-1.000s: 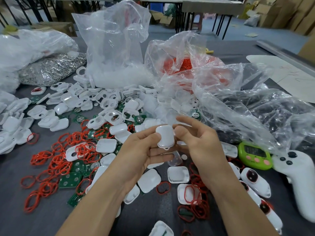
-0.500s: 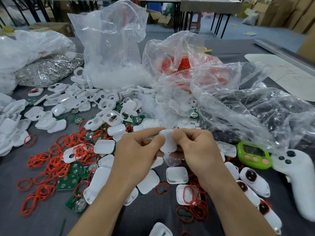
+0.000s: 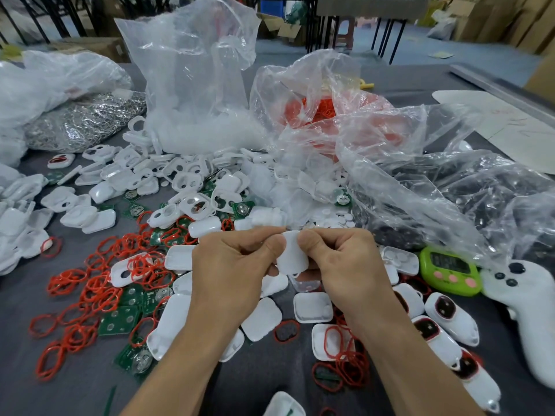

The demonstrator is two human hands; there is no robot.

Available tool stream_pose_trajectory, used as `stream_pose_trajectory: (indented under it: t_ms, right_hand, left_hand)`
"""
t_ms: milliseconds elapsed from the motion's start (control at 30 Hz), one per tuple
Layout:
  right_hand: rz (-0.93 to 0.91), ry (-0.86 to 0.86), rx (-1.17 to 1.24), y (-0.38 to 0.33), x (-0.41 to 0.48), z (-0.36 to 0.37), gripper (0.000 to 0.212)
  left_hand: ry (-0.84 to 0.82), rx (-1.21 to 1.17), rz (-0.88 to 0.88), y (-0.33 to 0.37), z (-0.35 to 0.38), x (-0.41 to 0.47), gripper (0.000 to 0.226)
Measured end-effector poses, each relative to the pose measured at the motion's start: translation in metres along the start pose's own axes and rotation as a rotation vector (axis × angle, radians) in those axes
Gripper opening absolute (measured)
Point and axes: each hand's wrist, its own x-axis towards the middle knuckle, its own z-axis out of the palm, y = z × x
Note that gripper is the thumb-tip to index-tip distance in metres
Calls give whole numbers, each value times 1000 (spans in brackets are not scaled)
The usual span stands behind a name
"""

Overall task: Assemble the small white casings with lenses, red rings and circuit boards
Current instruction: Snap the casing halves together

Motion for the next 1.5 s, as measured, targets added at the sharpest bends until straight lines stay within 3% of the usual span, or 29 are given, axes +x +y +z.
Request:
stream_pose_trajectory:
  t_ms: [333, 500, 700, 967, 1133, 1400, 1500]
  right_hand:
    - [-13, 71, 25, 2, -1, 4, 22]
    - [-124, 95, -20, 1, -2, 4, 27]
    - [61, -158, 292, -10, 2, -11, 18]
    - [-135, -179, 114, -8, 3, -15, 24]
    - [-239, -60, 42, -8, -4, -8, 25]
    - [-202, 72, -31, -4, -8, 1, 20]
    - [-73, 23, -4, -5, -3, -2, 22]
  left_hand:
    - [35, 61, 18, 4, 0, -4, 36]
    - [44, 79, 28, 6, 1, -5, 37]
    - [16, -95, 46, 9, -2, -2, 32]
    - [-28, -180, 123, 11, -4, -1, 31]
    - [9, -138, 106, 10, -3, -4, 31]
    - [45, -11, 92, 9, -1, -6, 43]
    - [38, 19, 77, 9, 1, -5, 45]
